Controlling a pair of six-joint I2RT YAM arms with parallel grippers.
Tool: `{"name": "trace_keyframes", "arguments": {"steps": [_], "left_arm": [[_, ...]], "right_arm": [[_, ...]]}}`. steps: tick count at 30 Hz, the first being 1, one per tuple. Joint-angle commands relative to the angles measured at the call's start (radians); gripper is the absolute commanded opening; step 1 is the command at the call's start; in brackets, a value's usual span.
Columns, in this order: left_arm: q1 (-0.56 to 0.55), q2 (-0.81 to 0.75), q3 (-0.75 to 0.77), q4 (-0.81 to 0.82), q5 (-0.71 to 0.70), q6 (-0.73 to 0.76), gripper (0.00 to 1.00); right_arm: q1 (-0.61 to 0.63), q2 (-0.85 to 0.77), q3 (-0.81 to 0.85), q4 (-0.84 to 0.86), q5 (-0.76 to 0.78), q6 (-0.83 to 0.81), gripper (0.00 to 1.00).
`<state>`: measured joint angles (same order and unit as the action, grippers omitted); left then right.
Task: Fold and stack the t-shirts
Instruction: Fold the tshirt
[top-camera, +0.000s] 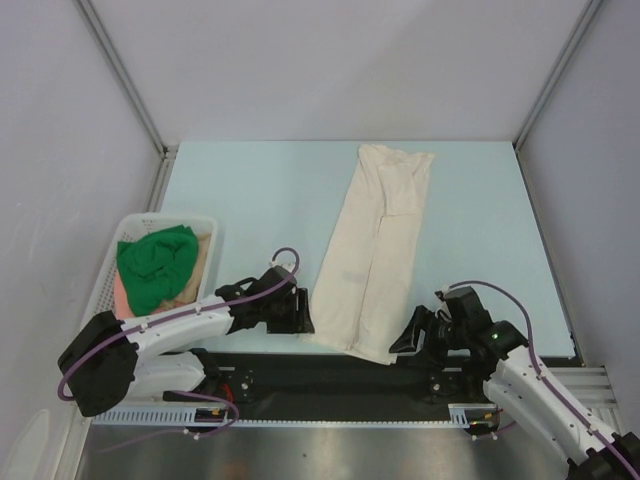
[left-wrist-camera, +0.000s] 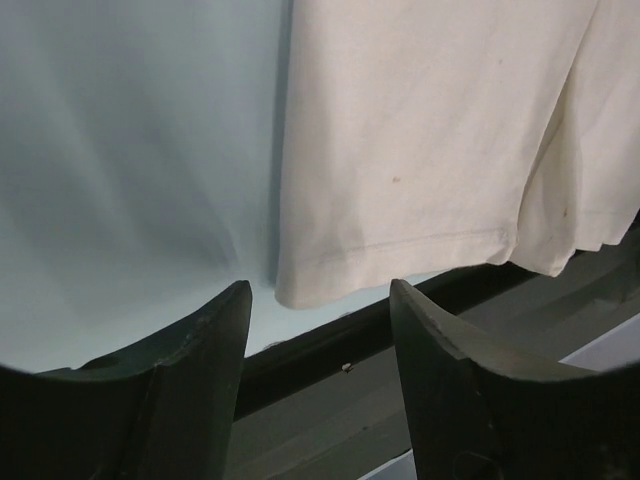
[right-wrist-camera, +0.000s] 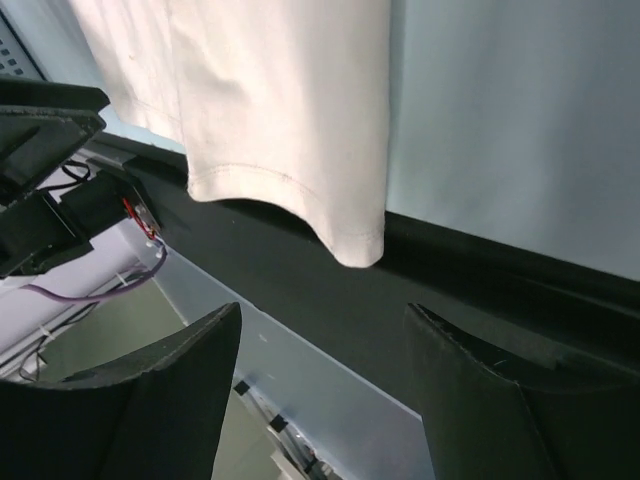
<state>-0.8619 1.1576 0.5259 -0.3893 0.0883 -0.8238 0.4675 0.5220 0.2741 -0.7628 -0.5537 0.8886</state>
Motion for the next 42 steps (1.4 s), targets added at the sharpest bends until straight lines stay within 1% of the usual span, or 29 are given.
{"name": "trace_keyframes", "arguments": {"steps": [1, 4, 5, 7, 10, 16, 19, 23, 24, 26, 29, 32, 33, 35, 38, 42], "left_arm": [[-0.005, -0.003, 0.019, -0.022, -0.012, 0.014, 0.64], [0.000, 0.022, 0.014, -0.010, 0.001, 0.049, 0.65], [0.003, 0.028, 0.013, 0.003, 0.010, 0.058, 0.65], [0.009, 0.047, 0.014, 0.013, 0.019, 0.077, 0.65], [0.035, 0.071, 0.005, 0.043, 0.076, 0.118, 0.62], [0.075, 0.100, 0.008, 0.059, 0.111, 0.163, 0.58], [0.093, 0.128, 0.017, 0.066, 0.143, 0.184, 0.51], [0.095, 0.149, 0.025, 0.063, 0.154, 0.195, 0.47], [0.095, 0.158, 0.025, 0.069, 0.163, 0.196, 0.44], [0.095, 0.168, 0.026, 0.061, 0.169, 0.201, 0.42], [0.096, 0.165, 0.011, 0.066, 0.182, 0.193, 0.41], [0.096, 0.157, 0.013, 0.064, 0.180, 0.192, 0.40], [0.096, 0.154, 0.014, 0.060, 0.180, 0.192, 0.40], [0.096, 0.143, 0.010, 0.066, 0.183, 0.186, 0.40], [0.096, 0.143, 0.003, 0.070, 0.191, 0.181, 0.40], [0.096, 0.148, 0.003, 0.072, 0.189, 0.184, 0.36]], "right_arm": [[0.005, -0.001, -0.035, 0.131, -0.040, 0.072, 0.72], [0.007, 0.015, -0.055, 0.177, -0.028, 0.076, 0.63], [0.005, 0.021, -0.061, 0.197, -0.029, 0.078, 0.58], [0.005, 0.050, -0.084, 0.246, -0.037, 0.085, 0.56], [0.010, 0.073, -0.098, 0.266, -0.025, 0.093, 0.56], [0.019, 0.098, -0.138, 0.292, -0.022, 0.099, 0.57], [0.022, 0.105, -0.171, 0.316, -0.023, 0.098, 0.57], [0.026, 0.104, -0.207, 0.390, -0.023, 0.131, 0.56], [0.028, 0.107, -0.216, 0.414, -0.025, 0.138, 0.55], [0.028, 0.125, -0.225, 0.436, -0.034, 0.148, 0.54], [0.033, 0.154, -0.219, 0.404, -0.031, 0.115, 0.54], [0.043, 0.161, -0.155, 0.279, 0.003, 0.056, 0.54], [0.048, 0.144, -0.135, 0.190, 0.052, 0.041, 0.55], [0.049, 0.136, -0.121, 0.152, 0.067, 0.023, 0.56], [0.056, 0.125, -0.173, 0.195, 0.041, 0.078, 0.56], [0.062, 0.090, -0.226, 0.327, 0.015, 0.170, 0.54]]}}
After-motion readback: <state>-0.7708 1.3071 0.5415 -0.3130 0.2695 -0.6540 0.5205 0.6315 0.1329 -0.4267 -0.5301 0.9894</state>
